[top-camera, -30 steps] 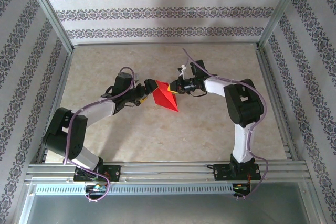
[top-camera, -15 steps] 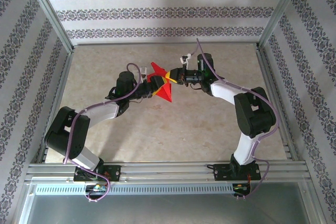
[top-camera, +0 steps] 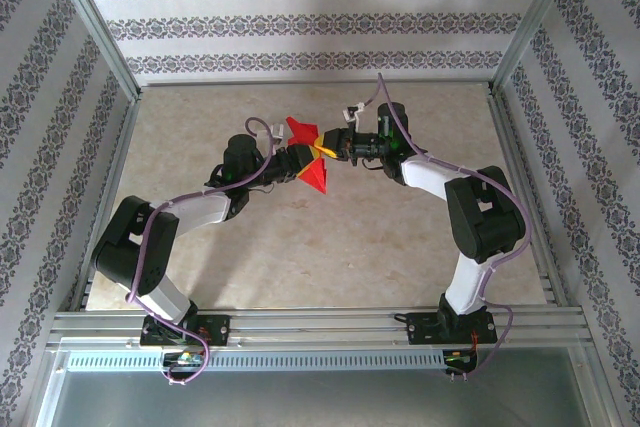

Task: Fold a paper plane with a square sheet of paper (pick it up from the middle)
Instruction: Turn over the paper at the center of the table.

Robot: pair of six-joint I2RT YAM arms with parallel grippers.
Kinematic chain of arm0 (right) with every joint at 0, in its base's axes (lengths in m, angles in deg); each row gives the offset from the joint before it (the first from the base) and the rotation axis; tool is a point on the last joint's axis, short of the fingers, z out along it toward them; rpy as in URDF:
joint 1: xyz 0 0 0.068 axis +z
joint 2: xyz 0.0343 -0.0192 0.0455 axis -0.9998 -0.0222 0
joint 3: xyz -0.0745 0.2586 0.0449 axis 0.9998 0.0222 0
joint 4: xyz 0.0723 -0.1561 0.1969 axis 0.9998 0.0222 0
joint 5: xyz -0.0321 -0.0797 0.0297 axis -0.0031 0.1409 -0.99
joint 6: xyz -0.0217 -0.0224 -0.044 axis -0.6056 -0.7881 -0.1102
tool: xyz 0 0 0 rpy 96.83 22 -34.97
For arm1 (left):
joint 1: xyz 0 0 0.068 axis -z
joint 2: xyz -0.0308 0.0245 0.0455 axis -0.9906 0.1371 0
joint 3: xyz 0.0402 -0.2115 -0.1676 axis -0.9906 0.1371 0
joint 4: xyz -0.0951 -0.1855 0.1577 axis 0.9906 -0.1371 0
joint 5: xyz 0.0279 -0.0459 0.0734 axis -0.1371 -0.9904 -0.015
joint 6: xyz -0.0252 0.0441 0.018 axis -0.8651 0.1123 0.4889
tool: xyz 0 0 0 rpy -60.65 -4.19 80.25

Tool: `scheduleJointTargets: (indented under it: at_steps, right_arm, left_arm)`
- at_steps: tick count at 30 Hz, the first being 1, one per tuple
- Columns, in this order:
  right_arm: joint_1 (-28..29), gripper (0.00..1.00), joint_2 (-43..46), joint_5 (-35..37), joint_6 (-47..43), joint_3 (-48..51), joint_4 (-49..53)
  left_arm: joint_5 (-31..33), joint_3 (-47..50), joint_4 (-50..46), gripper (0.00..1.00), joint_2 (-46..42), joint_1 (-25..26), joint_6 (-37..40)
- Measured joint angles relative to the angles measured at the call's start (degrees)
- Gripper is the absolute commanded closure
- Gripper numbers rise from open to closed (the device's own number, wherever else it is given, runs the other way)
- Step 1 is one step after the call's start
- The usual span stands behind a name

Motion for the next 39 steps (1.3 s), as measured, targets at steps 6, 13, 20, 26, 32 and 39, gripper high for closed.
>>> scheduleJointTargets:
  at_steps: [6,13,20,26,32,39]
  right_arm:
    - [0.0,0.84,0.0,-0.2,1.1,0.4,-0.1]
    - [-1.6,0.62,0.7,0.1,0.9,2.0,-0.3]
    - [-5.6,0.52,5.8,2.4,-3.4,4.9,2.8]
    - [-9.0,0.45,12.4,11.0,-14.2,7.0,14.6]
    - [-9.6,0.43,20.5,24.4,-27.1,7.0,29.0]
    - [-9.7,0.42,25.0,35.0,-34.2,8.0,37.8]
  left_arm:
    - [0.0,0.0,1.1,0.76,0.0,0.0,0.1]
    - [0.5,0.0,0.7,0.87,0.0,0.0,0.9]
    - [2.4,-0.1,-5.0,0.89,0.0,-0.6,3.1]
    - [8.2,-6.6,-25.9,0.89,0.0,-1.1,12.3]
    - [23.4,-20.3,-53.9,0.89,0.4,-0.4,25.2]
    - [48.8,-38.0,-78.9,0.90,9.3,5.9,34.5]
